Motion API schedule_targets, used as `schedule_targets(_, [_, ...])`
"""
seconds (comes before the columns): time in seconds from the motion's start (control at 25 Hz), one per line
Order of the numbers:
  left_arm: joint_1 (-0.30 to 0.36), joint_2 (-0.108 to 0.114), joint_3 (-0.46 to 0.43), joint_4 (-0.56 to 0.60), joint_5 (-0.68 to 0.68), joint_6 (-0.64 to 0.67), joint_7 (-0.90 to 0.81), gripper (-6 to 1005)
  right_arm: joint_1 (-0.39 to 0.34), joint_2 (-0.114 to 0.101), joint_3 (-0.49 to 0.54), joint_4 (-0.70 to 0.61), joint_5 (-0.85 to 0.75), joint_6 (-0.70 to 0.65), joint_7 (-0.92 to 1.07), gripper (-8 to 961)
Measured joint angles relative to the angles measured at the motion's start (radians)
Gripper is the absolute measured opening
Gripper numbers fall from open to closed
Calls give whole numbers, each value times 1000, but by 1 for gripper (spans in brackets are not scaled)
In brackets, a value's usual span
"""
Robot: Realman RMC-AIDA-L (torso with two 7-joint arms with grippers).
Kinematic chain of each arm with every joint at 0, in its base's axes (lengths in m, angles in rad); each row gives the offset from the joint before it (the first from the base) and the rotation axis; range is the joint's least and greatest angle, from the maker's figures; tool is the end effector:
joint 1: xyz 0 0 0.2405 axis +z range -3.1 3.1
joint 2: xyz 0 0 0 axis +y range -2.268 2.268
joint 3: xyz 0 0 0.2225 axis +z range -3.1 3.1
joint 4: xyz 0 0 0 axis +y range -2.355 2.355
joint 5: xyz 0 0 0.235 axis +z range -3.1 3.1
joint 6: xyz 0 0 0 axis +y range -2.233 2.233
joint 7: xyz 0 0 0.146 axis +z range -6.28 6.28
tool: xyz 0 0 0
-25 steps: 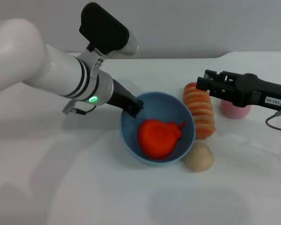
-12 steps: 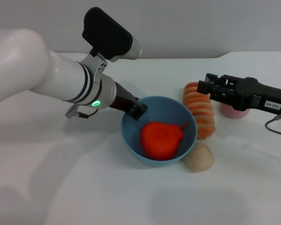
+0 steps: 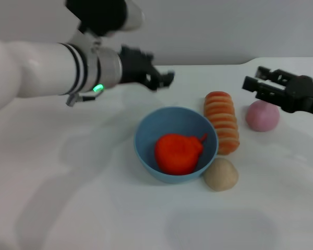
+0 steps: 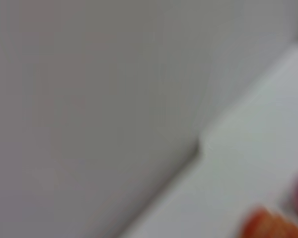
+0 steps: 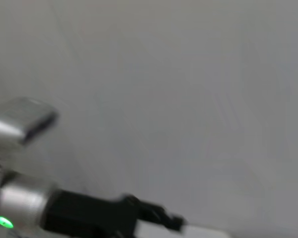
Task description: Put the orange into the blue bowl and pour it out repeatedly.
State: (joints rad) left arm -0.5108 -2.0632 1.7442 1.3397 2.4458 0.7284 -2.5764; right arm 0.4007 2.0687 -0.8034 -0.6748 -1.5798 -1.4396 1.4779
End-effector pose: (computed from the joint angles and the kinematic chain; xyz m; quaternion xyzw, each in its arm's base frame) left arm -0.0918 0.3979 -0.0386 -0.9252 -0.1829 -0.0438 0.3296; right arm 0.2600 0.3426 0.0438 -0.8535 0.2965 0.3662 0.2225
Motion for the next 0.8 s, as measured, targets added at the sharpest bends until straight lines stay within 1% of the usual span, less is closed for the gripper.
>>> schedule_targets(0.04, [30,0,3,20,0,-54,1,468,-10,1,21,2,0,19,-51,622])
schedule_targets(0.08, [58,0,9,35,-2,-103,1,489,-10,1,21,2,0,19,-51,627])
schedule_targets(0.2, [153,-1,72,45,-9,-360,1,554,-22,7,51,36,27,50,-172,644])
schedule_targets(0.24, [184,-1,104,37,-9,-461,2,575,-25,8,62,74,65,62,-243,649])
schedule_targets(0.28, [218,1,150,17,-7,-598,7,597,-25,8,69,116,116,74,-317,654])
schedule_targets(0.32, [242,2,183,1,-6,-696,11,618,-26,8,74,157,166,86,-383,658])
schedule_targets(0.36, [266,2,228,-27,-5,-821,18,650,-27,7,78,199,219,97,-442,663])
schedule_targets(0.4, [280,3,260,-54,-5,-911,25,683,-28,6,84,240,278,111,-510,667])
schedule_targets(0.44, [280,3,260,-54,-5,-911,25,715,-30,7,90,279,332,123,-574,672])
schedule_targets(0.48, [302,1,351,-143,-5,-1135,33,747,-31,7,95,315,392,132,-647,672])
schedule_targets(0.52, [302,-1,371,-168,-6,-1186,32,780,-32,8,99,347,440,135,-713,672])
schedule_targets(0.56, [300,-3,413,-219,-9,-1277,29,812,-32,8,101,388,494,135,-788,672])
schedule_targets(0.68, [280,-12,552,-395,-30,-1572,15,812,-28,12,102,519,667,106,-972,673])
schedule_targets(0.72, [273,-14,594,-436,-50,-1640,9,812,-26,12,102,559,714,94,-1015,673])
schedule_targets(0.76, [263,-15,635,-469,-88,-1705,-1,811,-23,13,102,605,764,82,-1059,673])
schedule_targets(0.8, [254,-14,684,-491,-166,-1758,-15,811,-21,13,102,641,811,74,-1093,673])
